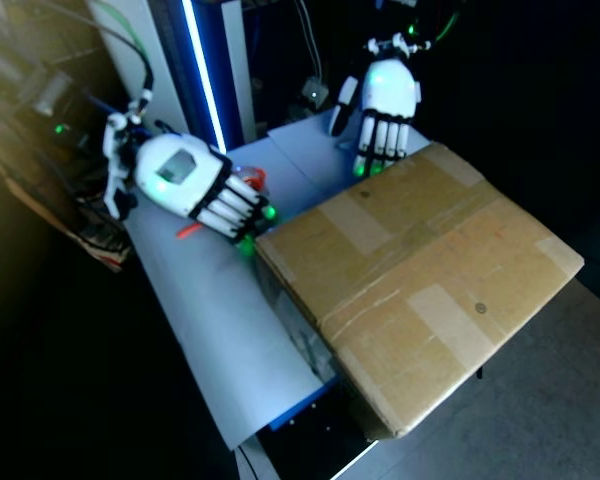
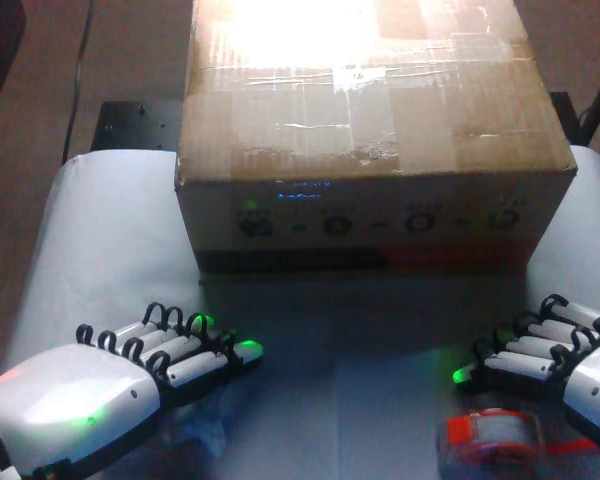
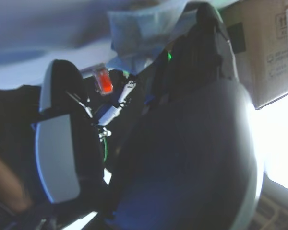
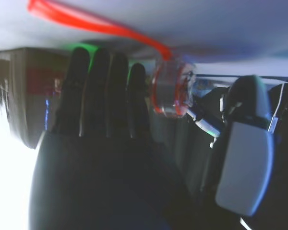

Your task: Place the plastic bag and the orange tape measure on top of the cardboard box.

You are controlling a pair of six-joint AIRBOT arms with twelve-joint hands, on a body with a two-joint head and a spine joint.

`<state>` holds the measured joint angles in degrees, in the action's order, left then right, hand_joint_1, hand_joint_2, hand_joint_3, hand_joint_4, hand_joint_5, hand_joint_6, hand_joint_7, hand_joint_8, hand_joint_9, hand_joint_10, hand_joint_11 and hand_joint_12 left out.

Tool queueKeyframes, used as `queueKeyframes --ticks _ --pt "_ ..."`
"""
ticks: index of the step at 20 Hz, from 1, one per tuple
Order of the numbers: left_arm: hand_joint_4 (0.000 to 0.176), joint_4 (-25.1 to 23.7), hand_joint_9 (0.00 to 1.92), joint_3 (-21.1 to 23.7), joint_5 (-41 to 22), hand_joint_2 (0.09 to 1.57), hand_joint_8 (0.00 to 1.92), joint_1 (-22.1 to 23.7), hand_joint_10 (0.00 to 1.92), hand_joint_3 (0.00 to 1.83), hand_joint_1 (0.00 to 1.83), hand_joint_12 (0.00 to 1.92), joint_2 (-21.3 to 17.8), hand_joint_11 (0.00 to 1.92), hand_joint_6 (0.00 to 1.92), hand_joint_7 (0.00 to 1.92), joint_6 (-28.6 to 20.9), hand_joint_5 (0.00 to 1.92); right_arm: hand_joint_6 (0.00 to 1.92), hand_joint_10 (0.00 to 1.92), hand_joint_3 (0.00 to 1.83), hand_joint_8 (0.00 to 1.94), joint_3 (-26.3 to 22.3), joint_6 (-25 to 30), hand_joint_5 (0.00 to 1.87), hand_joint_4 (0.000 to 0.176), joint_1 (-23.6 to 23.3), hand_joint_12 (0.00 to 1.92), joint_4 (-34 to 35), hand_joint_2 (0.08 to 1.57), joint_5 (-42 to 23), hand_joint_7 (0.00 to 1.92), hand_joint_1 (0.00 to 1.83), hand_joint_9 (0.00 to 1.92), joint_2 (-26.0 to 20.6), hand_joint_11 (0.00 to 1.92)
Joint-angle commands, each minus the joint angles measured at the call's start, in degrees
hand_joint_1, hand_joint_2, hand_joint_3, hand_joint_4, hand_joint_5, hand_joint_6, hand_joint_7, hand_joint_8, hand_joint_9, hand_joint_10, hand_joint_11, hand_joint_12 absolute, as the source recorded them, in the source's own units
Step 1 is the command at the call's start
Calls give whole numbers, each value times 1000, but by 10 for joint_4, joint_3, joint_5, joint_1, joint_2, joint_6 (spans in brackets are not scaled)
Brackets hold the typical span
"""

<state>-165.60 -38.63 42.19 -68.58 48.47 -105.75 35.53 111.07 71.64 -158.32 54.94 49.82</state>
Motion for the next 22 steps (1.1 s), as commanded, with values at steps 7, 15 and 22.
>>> queueKeyframes --ticks 7,15,22 --pt "0 32 285 -23 -15 1275 31 -19 115 7 908 1229 34 0 33 313 -5 567 963 1165 12 1017 15 -9 893 0 -11 1591 -2 1100 -2 693 1163 674 23 517" --pt "0 52 556 -45 -4 1386 1823 -21 1867 0 1270 1845 56 356 1512 353 -5 508 743 1228 0 1054 16 -12 1037 0 -18 1449 -2 1091 -2 976 1390 961 23 919" --pt "0 29 622 -12 21 1306 1664 -20 1641 0 1427 1905 4 466 1329 491 -5 590 748 1188 0 1004 -1 -12 1059 0 -30 1479 -16 1079 -2 1010 1390 963 3 838"
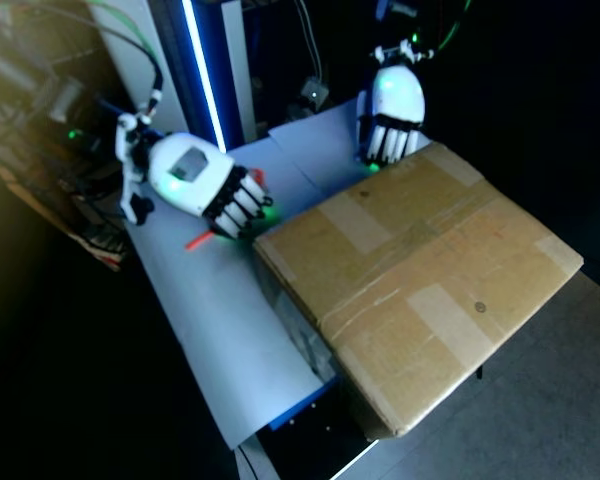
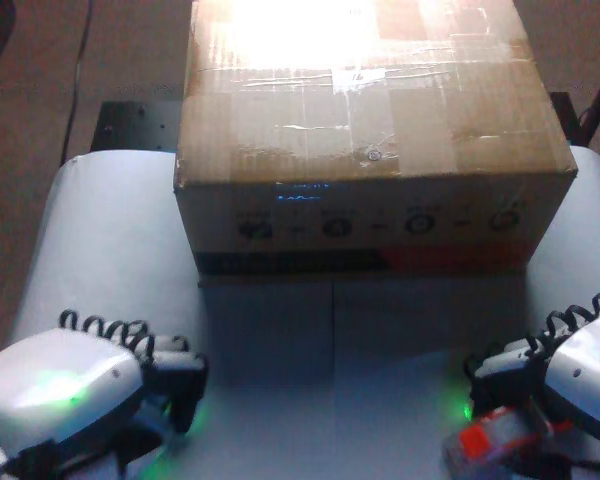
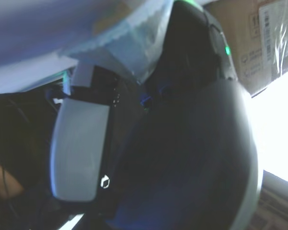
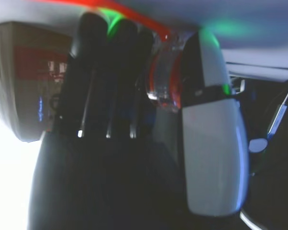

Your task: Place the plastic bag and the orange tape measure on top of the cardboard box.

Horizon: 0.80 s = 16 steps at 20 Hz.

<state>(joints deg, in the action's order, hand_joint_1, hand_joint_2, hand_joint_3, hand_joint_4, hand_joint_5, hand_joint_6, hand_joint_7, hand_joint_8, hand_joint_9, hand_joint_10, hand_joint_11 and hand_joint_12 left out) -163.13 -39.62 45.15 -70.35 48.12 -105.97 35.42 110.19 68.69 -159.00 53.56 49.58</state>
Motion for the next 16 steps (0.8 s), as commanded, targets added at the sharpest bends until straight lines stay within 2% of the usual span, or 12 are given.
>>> queueKeyframes --ticks 1,2,5,7,8,9,10,11,12,13,14,16 --pt "0 -2 627 5 0 1300 1683 -3 1640 1 1457 1918 -6 459 1285 474 -3 601 694 1178 2 1091 -5 -4 1086 0 -5 1483 -15 1083 12 969 1388 955 -4 838" --pt "0 -19 560 22 22 1376 1784 0 1863 1 1278 1805 -40 353 1504 392 -4 506 723 1266 2 1157 -16 -4 1022 0 -16 1536 -29 1103 12 927 1386 940 -27 888" --pt "0 -35 592 36 48 1329 1636 4 1784 0 1300 1733 -70 398 1437 502 -5 591 857 1159 0 1001 -28 -4 969 0 -31 1500 -46 1084 12 1006 1393 1013 -54 920" --pt "0 -47 576 43 75 1349 1696 8 1829 1 1288 1873 -90 450 1489 461 -11 558 711 1188 0 1084 -34 -4 1025 0 -46 1485 -62 1086 12 970 1392 1003 -72 978" --pt "0 -52 576 45 88 1358 1706 11 1833 2 1282 1869 -99 442 1523 435 -15 543 710 1177 0 1074 -36 -4 1041 0 -53 1481 -68 1083 12 969 1393 1009 -80 973" --pt "0 -57 589 46 97 1357 1716 15 1824 0 1284 1839 -105 445 1503 439 -21 536 783 1309 3 1233 -36 -4 966 0 -59 1547 -73 1122 12 875 1381 935 -84 928" --pt "0 -64 523 46 106 1375 1788 19 1650 1 1109 1816 -113 447 1529 488 -29 569 794 1341 2 1252 -38 -4 955 0 -65 1567 -77 1131 12 857 1378 922 -89 931" --pt "0 -67 491 46 112 1386 1842 23 1630 1 1062 1852 -118 453 1522 467 -33 584 797 1295 0 1156 -39 -4 968 0 -70 1538 -80 1116 12 912 1383 950 -92 930" --pt "0 -72 491 47 120 1388 1851 29 1638 1 1063 1870 -126 476 1517 460 -37 587 828 1293 0 1155 -40 -3 949 0 -77 1523 -85 1117 12 922 1382 943 -97 898" --pt "0 -74 553 48 126 1380 1800 33 1859 2 1263 1887 -133 485 1510 368 -37 525 861 1346 2 1153 -41 -3 928 0 -82 1549 -88 1125 12 921 1379 916 -102 893" --pt "0 -78 554 51 133 1382 1806 40 1866 2 1268 1888 -142 483 1511 355 -37 523 866 1356 1 1133 -44 -3 927 0 -88 1567 -94 1124 12 929 1379 916 -109 921" --pt "0 -84 602 52 140 1342 1715 53 1763 0 1291 1722 -152 463 1446 409 -37 594 858 1387 1 1196 -46 -3 909 0 -97 1588 -103 1138 15 909 1375 881 -119 882"
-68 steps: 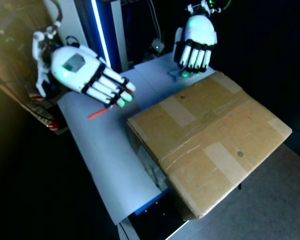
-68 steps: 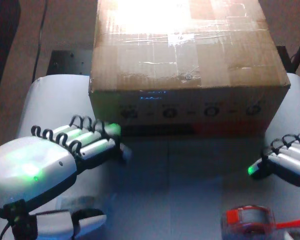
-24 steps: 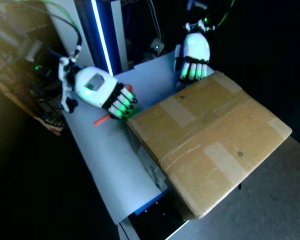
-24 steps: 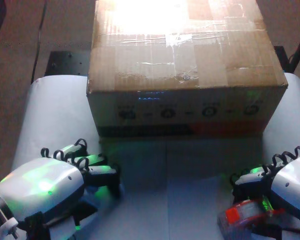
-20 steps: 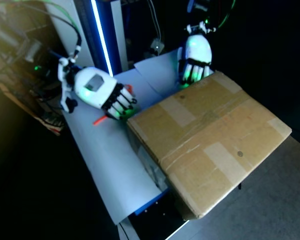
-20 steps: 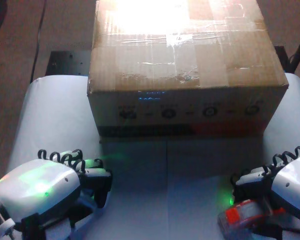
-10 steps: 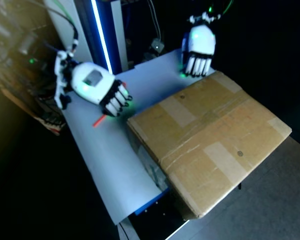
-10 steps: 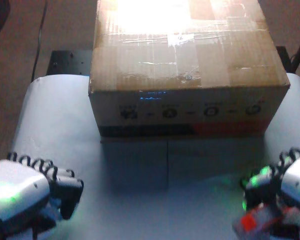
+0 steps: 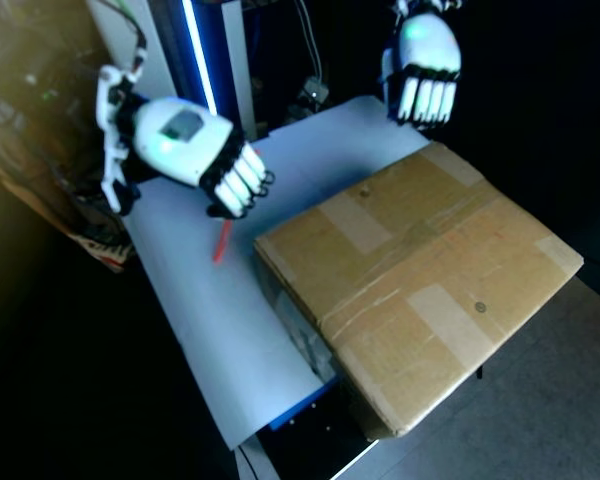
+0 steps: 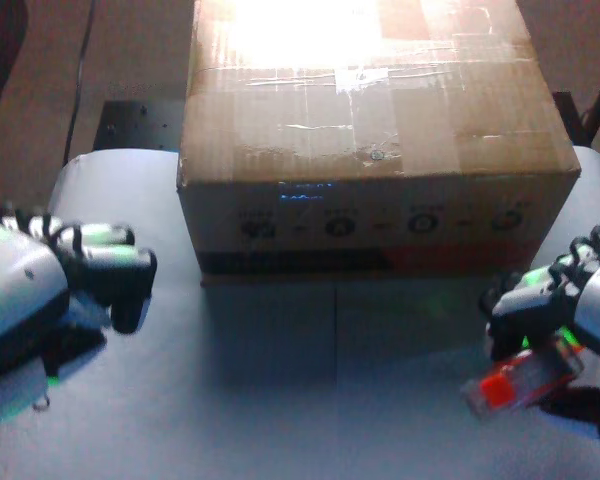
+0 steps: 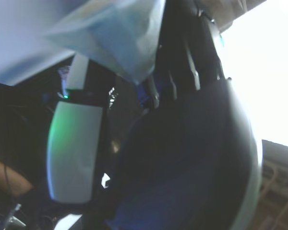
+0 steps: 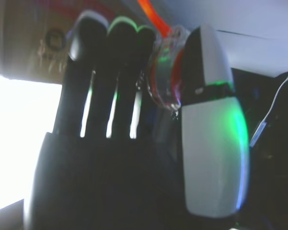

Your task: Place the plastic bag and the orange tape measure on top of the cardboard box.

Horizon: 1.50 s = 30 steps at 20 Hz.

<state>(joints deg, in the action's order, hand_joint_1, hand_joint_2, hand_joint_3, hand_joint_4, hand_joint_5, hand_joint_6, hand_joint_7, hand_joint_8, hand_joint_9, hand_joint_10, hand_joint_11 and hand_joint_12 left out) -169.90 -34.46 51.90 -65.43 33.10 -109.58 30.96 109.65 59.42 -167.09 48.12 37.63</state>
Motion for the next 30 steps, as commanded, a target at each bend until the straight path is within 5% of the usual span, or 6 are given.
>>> queueKeyframes --ticks 1,13,24,26,28,30 --pt "0 -22 627 0 78 1325 1669 12 1724 0 1300 1693 -6 482 1414 440 -1 624 860 1374 0 1202 -2 2 905 0 -14 1567 -28 1138 70 914 1376 884 -5 884" --pt "0 -27 652 -35 121 1263 1468 151 1614 0 1323 1625 8 383 1309 615 21 728 652 1488 1 1394 26 -20 1083 0 -130 1691 -55 1126 74 875 1260 1071 -21 1081" --pt "0 -27 919 -146 68 1157 1139 308 1393 0 1375 1545 139 843 1026 925 27 766 733 1480 1 1338 117 -21 1055 0 -221 1684 -55 1122 75 905 1257 1073 35 1082" --pt "0 -27 968 -171 47 1206 1417 331 1438 2 1238 1752 167 871 1088 887 27 749 485 1499 1 1444 138 -24 1159 0 -238 1699 -55 1125 74 832 1262 1067 50 1077" --pt "0 -27 1031 -196 28 1240 1541 349 1669 0 1222 1913 193 1033 1120 824 27 699 676 1832 0 1714 160 -29 1168 0 -252 1873 -55 1055 71 1218 1229 1382 63 1438" --pt "0 -27 1031 -217 10 1216 1496 363 1558 1 1237 1863 214 1037 1040 852 27 749 763 1700 0 1646 178 -35 1159 0 -268 1776 -55 1108 65 1328 1216 1459 78 1521"
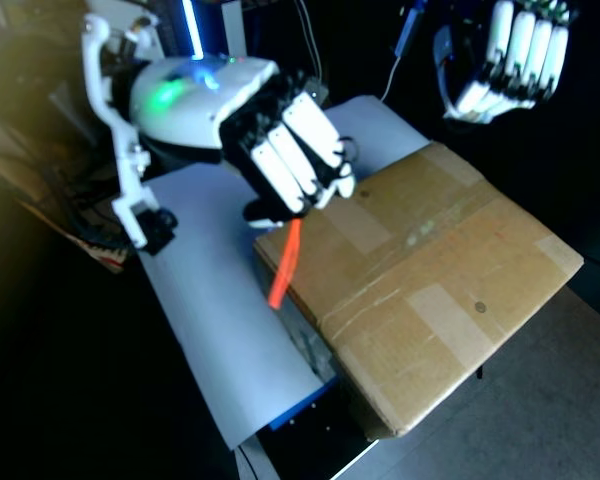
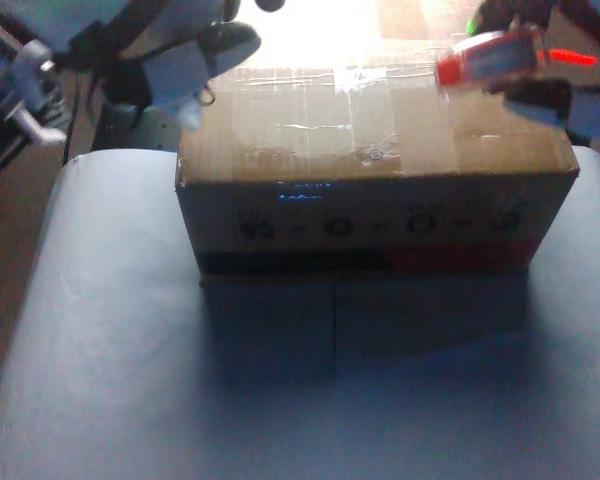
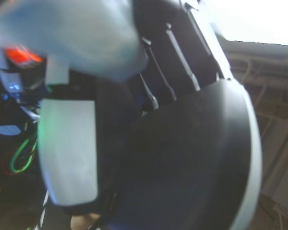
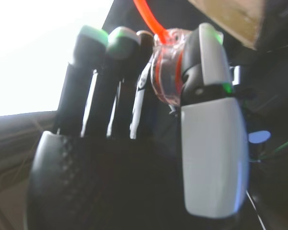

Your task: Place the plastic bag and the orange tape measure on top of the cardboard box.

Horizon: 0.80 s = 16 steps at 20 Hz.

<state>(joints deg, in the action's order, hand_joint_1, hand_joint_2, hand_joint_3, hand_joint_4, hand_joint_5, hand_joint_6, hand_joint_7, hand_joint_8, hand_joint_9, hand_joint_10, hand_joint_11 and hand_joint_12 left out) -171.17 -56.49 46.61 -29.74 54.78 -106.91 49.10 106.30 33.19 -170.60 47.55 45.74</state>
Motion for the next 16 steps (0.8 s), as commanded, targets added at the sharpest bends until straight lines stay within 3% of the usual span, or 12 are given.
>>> queueKeyframes --ticks 1,3,4,5,6,7,8,9,11,14,15,16 --pt "0 -14 1080 -9 54 1196 1342 13 1652 0 1239 1909 8 1084 1179 847 1 798 615 1605 0 1474 6 -16 1229 0 -17 1730 -20 1083 64 1377 1221 1535 7 1548" --pt "0 -14 957 -31 45 1167 1246 26 1472 0 1352 1736 25 923 916 887 1 816 456 1770 0 1689 17 -79 1303 0 -53 1865 -20 1012 39 1453 1229 1611 26 1619" --pt "0 -14 960 -39 42 1174 1350 30 1471 8 1273 1785 30 951 976 905 1 811 677 1630 0 1424 27 -95 1179 0 -67 1813 -20 1032 28 1314 1211 1425 42 1407" --pt "0 -14 904 -50 33 1224 1521 35 1666 5 1233 1894 38 927 1081 823 1 738 796 1768 0 1578 44 -96 1108 0 -76 1899 -20 1053 22 1278 1198 1406 59 1434" --pt "0 -14 982 -60 24 1223 1437 42 1897 0 1316 1920 48 1085 716 768 1 654 924 1862 6 1719 57 -96 1028 0 -77 1920 -20 1085 22 1209 1189 1364 70 1415" --pt "0 -14 1015 -67 16 1229 1425 48 1816 13 1237 1921 56 1075 1210 763 1 702 961 1756 6 1602 66 -96 1003 0 -78 1878 -20 1096 22 1154 1184 1291 76 1303" --pt "0 -14 842 -78 10 1176 1238 52 1590 0 1453 1880 67 889 400 794 1 695 965 1798 0 1656 76 -96 970 0 -78 1907 -20 1119 22 1141 1193 1316 84 1332" --pt "0 -14 782 -82 9 1214 1254 52 1567 0 1368 1856 73 849 1160 751 1 695 939 1831 0 1706 81 -96 1013 0 -78 1918 -20 1098 21 1211 1191 1342 88 1350" --pt "0 -14 868 -99 3 1197 1337 54 1517 0 1365 1721 93 833 1045 814 0 714 939 1749 0 1601 93 -96 1020 0 -79 1913 -20 1091 21 1211 1189 1306 96 1267" --pt "0 -14 756 -116 -2 1200 1287 56 1571 0 1361 1877 116 584 1074 850 0 744 964 1919 2 1909 116 -96 1007 0 -79 1921 -20 1095 20 1257 1186 1423 113 1468" --pt "0 -14 755 -120 -4 1207 1300 56 1593 1 1357 1862 121 646 1080 827 0 731 1006 1921 5 1863 120 -96 980 0 -79 1921 -18 1107 20 1202 1181 1336 117 1378" --pt "0 -14 731 -123 -7 1226 1380 56 1645 3 1350 1853 126 703 1087 764 0 722 940 1713 9 1541 123 -96 879 0 -79 1831 -17 1160 20 960 1238 1173 120 1162"
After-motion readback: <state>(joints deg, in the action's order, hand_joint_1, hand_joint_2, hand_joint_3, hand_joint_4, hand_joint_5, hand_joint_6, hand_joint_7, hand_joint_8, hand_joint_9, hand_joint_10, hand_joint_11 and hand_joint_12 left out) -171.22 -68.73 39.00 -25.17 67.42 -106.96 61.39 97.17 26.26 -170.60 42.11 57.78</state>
